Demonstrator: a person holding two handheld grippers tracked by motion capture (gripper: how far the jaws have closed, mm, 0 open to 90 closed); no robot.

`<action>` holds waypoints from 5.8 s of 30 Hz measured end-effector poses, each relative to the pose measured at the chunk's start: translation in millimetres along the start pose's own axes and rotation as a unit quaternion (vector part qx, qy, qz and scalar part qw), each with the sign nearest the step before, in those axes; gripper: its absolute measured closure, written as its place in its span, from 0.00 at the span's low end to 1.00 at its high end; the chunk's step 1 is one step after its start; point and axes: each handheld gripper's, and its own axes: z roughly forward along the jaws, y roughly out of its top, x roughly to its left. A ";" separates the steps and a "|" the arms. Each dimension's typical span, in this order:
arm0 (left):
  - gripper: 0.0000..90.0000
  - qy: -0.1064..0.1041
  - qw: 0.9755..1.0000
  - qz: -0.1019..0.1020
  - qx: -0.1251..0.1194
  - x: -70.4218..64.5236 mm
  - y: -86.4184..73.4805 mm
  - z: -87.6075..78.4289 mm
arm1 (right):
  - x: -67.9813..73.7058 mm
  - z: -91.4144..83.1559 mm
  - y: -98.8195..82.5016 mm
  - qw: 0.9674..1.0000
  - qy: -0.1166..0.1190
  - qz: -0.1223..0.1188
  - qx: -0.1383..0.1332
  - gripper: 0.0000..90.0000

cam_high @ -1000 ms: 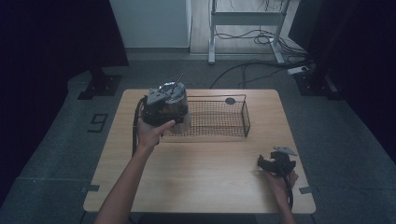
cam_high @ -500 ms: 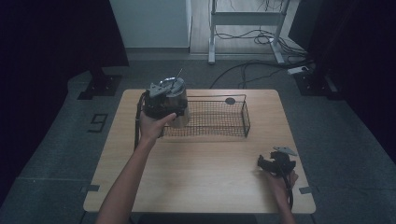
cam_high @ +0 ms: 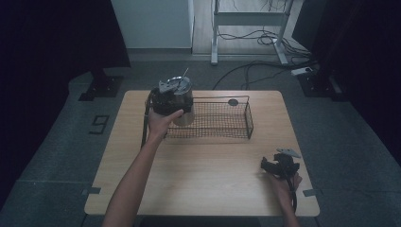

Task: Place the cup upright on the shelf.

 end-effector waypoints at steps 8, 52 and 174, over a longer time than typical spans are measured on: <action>0.04 0.011 1.000 -0.002 0.002 0.5 1.8 18.5 | 0.2 -0.2 0.0 1.000 0.000 0.000 0.000 0.12; 0.04 0.046 0.996 -0.027 0.068 15.9 -50.8 86.3 | 0.4 -0.5 -0.3 1.000 0.001 -0.002 -0.003 0.14; 0.05 -0.018 0.993 -0.014 0.113 18.9 -232.6 -67.9 | 0.9 -0.8 -0.2 1.000 -0.001 0.000 -0.004 0.14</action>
